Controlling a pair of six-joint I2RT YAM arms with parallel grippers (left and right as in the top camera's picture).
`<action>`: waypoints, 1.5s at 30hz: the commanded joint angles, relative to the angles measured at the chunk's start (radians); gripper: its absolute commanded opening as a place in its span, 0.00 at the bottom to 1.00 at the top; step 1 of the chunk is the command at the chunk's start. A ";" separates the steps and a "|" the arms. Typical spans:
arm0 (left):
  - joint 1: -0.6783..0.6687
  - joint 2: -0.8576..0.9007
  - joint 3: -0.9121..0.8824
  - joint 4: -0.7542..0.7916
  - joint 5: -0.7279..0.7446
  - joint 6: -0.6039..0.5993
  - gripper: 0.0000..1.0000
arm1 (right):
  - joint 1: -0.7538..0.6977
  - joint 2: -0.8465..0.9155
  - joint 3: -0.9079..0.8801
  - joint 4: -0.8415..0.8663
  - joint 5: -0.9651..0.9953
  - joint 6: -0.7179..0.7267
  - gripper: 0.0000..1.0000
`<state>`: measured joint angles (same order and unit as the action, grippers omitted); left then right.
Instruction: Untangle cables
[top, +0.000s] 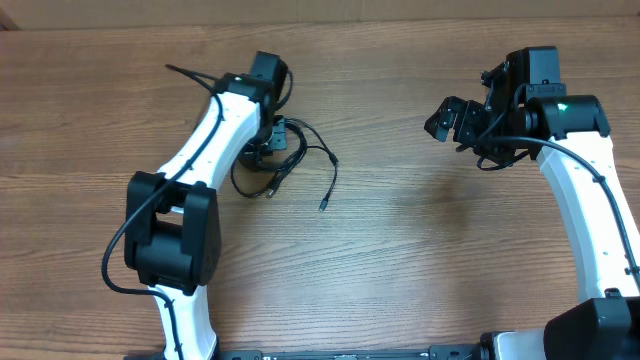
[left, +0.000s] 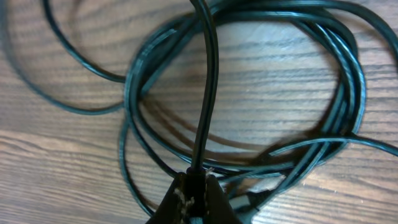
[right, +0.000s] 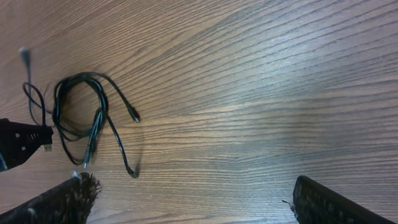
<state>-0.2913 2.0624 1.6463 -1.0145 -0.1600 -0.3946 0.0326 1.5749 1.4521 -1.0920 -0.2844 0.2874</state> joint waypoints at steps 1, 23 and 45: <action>0.044 -0.023 0.010 -0.024 0.224 0.005 0.04 | -0.005 -0.003 0.025 0.005 -0.006 0.000 1.00; -0.118 -0.023 0.010 0.161 1.346 0.425 0.04 | -0.005 -0.003 0.025 0.005 -0.006 0.000 1.00; -0.128 -0.023 0.010 0.040 0.844 0.379 0.04 | -0.005 -0.003 0.025 0.014 -0.011 0.002 1.00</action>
<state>-0.4252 2.0624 1.6466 -0.9356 0.9092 0.0029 0.0322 1.5749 1.4521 -1.0908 -0.2852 0.2878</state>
